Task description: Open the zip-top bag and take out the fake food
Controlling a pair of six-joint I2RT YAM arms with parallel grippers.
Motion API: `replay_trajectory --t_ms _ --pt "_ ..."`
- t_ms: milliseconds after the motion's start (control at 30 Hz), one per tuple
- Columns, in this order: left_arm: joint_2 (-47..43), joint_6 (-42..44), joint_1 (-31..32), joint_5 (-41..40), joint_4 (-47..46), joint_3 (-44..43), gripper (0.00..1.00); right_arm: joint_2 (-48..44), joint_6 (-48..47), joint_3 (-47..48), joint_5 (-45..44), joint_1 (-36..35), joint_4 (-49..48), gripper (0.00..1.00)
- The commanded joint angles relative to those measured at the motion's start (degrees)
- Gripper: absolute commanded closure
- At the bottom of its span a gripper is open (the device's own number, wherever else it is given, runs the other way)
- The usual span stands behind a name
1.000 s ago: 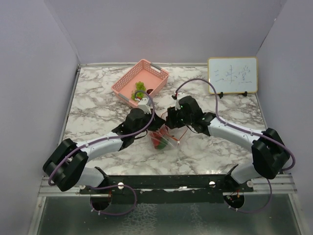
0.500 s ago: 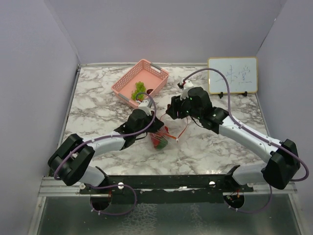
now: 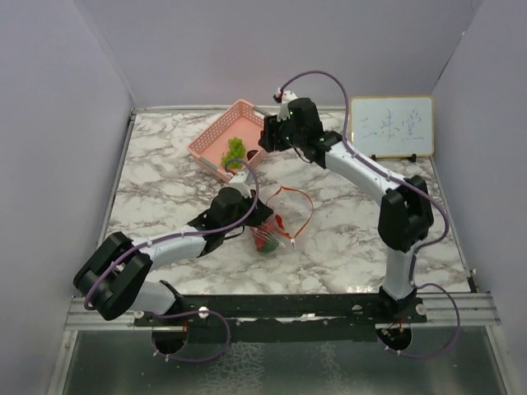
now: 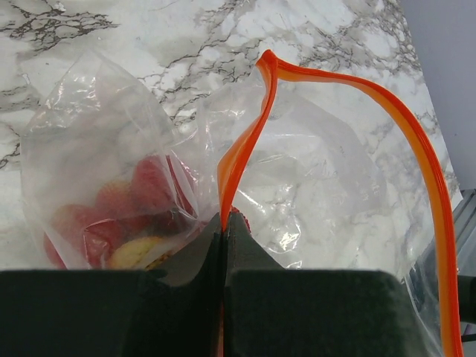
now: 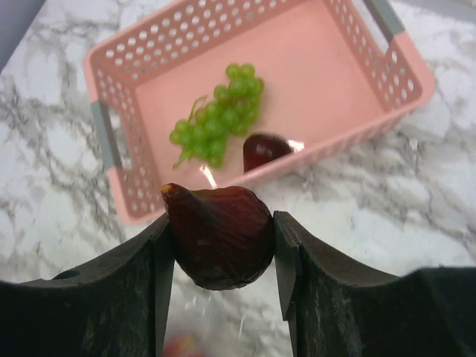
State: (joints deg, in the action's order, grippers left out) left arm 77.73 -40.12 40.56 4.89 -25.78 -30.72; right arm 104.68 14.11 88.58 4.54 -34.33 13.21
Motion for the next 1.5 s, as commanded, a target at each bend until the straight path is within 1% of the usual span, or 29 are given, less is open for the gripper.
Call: replay_trajectory --t_ms 0,167,233,367,467,633,700,767,867,900,967,1000,1067,1200,1267,1333,1467 --pt "-1.9 1.0 0.0 -0.9 1.4 0.4 1.00 13.0 -0.6 16.9 5.9 2.4 2.5 0.50" --pt "-1.7 0.9 0.0 -1.0 2.3 -0.3 1.00 27.3 -0.8 35.3 8.4 2.9 7.6 0.50" --pt "-2.1 0.5 -0.1 -0.8 2.2 -0.4 1.00 30.5 -1.0 38.7 7.6 2.9 8.3 0.50" --pt "-3.5 -0.4 0.0 -1.4 2.1 -0.2 1.00 32.1 -2.2 36.3 8.0 3.0 2.1 0.46" --pt "-3.8 -0.3 0.0 -1.5 2.7 -0.4 1.00 34.5 -1.7 40.1 8.5 3.3 4.1 0.46" --pt "-4.3 0.0 0.0 -1.7 3.4 -0.4 1.00 34.5 -0.9 39.1 9.3 3.5 2.8 0.44" --pt "-4.5 0.1 0.0 -1.8 3.6 -0.4 1.00 34.5 -1.1 38.9 9.7 3.5 2.9 0.40" --pt "-4.6 0.1 0.0 -1.9 3.8 -0.4 1.00 33.9 -1.9 38.3 10.0 3.5 3.0 0.31" --pt "-4.8 0.6 0.0 -2.1 4.4 -0.5 1.00 31.6 -2.7 35.8 9.1 3.5 1.9 0.21" --pt "-5.0 0.7 0.0 -2.1 4.6 -0.5 1.00 30.5 -2.7 34.8 8.9 3.6 1.6 0.19" --pt "-5.4 0.9 0.0 -2.5 5.1 -0.5 1.00 27.6 -1.4 32.8 9.6 4.0 1.5 0.18" --pt "-5.7 0.9 0.0 -2.7 5.3 -0.4 1.00 25.3 -0.5 30.5 9.6 4.1 0.7 0.18" --pt "-6.1 1.2 0.0 -3.1 5.7 -0.6 1.00 18.3 0.5 22.8 9.5 4.1 -4.3 0.20" --pt "-6.4 1.8 0.2 -3.9 6.3 -1.2 1.00 2.2 1.8 4.4 7.8 4.2 -13.7 0.21" --pt "-6.5 2.4 0.3 -4.4 6.1 -1.5 1.00 -5.7 2.7 -5.6 6.8 4.2 -16.9 0.24" --pt "-6.0 3.0 0.4 -4.5 6.0 -2.2 1.00 -13.3 3.8 -15.9 7.2 4.2 -19.3 0.30" --pt "-4.5 5.1 0.3 -4.2 6.7 -4.3 1.00 -25.7 7.7 -32.0 13.8 4.2 -24.1 0.50"
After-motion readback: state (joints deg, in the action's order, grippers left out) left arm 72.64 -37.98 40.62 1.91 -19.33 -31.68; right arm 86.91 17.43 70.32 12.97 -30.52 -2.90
